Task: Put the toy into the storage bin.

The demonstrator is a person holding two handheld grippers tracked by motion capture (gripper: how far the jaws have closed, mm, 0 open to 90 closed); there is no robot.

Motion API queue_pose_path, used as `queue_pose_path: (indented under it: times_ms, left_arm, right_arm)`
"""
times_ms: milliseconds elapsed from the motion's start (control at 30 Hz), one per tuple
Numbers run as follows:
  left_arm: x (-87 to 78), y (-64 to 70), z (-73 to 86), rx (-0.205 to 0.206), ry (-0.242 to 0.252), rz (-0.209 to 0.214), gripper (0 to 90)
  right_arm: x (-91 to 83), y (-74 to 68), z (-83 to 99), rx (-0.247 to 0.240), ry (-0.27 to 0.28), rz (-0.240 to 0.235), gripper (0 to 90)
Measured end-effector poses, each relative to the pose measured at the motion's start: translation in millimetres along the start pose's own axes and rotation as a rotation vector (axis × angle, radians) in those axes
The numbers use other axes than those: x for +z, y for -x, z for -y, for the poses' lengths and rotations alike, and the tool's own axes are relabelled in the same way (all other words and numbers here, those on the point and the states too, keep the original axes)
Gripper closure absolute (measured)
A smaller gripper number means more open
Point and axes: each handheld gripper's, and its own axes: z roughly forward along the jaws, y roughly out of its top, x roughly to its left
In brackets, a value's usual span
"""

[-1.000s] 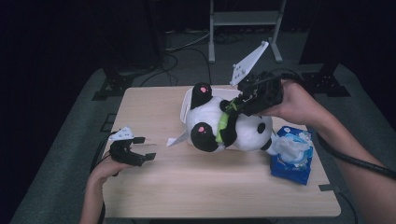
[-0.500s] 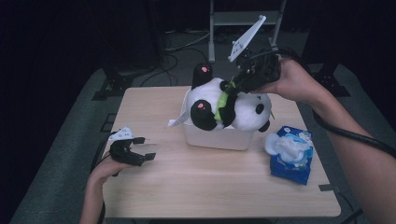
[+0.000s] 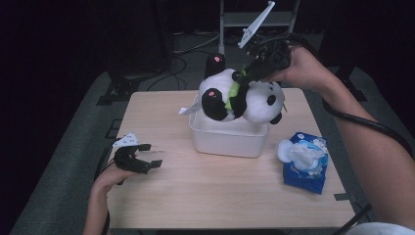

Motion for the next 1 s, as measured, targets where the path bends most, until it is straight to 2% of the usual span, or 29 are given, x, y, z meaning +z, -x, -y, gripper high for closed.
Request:
queue_pose_path:
  times_ms: [367, 767, 1000]
  left_arm:
    - [-1.7, -2.1, 1.6, -0.010, 0.001, -0.002, 9.0]
    - [-0.2, -2.8, 2.5, -0.010, -0.006, 0.002, 9.0]
    - [-0.3, -3.5, 2.7, -0.010, -0.003, 0.003, 9.0]
  right_arm:
    - [16.8, 19.8, 0.3, 0.026, 0.000, -0.013, 74.3]
    - [51.3, 39.3, 11.8, 0.060, -0.024, -0.032, 74.3]
    - [68.5, 43.5, 17.7, 0.074, -0.038, -0.038, 74.2]
